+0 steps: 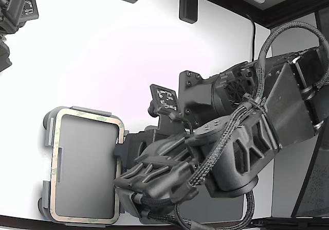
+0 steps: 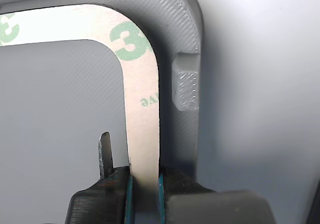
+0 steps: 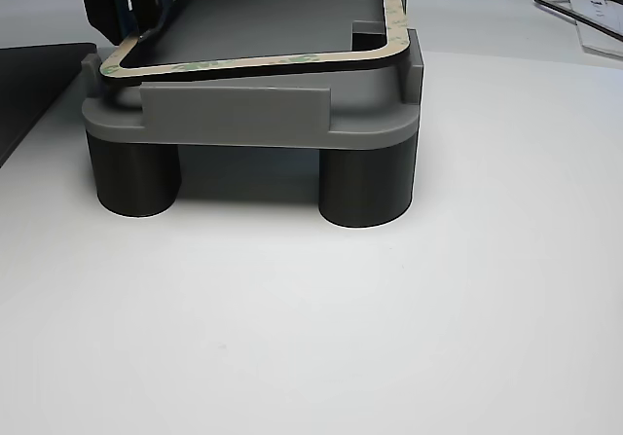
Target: Move top rectangular frame to the holder.
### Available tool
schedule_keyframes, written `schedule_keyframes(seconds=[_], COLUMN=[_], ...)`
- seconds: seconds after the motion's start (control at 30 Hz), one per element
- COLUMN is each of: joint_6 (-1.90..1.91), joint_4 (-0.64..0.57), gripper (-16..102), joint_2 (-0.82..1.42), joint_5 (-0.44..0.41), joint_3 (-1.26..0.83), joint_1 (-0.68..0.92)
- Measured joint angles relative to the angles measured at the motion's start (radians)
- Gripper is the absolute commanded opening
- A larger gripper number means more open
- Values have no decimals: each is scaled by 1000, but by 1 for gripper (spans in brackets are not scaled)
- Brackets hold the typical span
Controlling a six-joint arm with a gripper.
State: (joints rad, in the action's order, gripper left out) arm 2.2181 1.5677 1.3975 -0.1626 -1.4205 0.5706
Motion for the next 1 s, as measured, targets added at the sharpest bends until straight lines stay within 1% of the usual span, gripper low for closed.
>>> schedule_keyframes(seconds=[0.3,0.37,0.4,0.43,0.47,0.5,0.67,0.8,0.9,1.0], joint_6=[-9,-12,-12,-17,-23,-32,-87,-198,-318,-483], joint_4=[-6,-14,-15,-20,-23,-26,-14,17,18,6], gripper=[-7,-2,17,67,95,100,100,100,100,100], joint_2=[11,11,11,11,11,11,11,35,94,173], joint_5=[2,0,-2,-3,-8,-15,-54,-129,-239,-380], joint_3=[-18,-25,-26,-26,-26,-26,5,51,43,-2], joint_1=[0,0,0,0,0,0,0,3,23,14])
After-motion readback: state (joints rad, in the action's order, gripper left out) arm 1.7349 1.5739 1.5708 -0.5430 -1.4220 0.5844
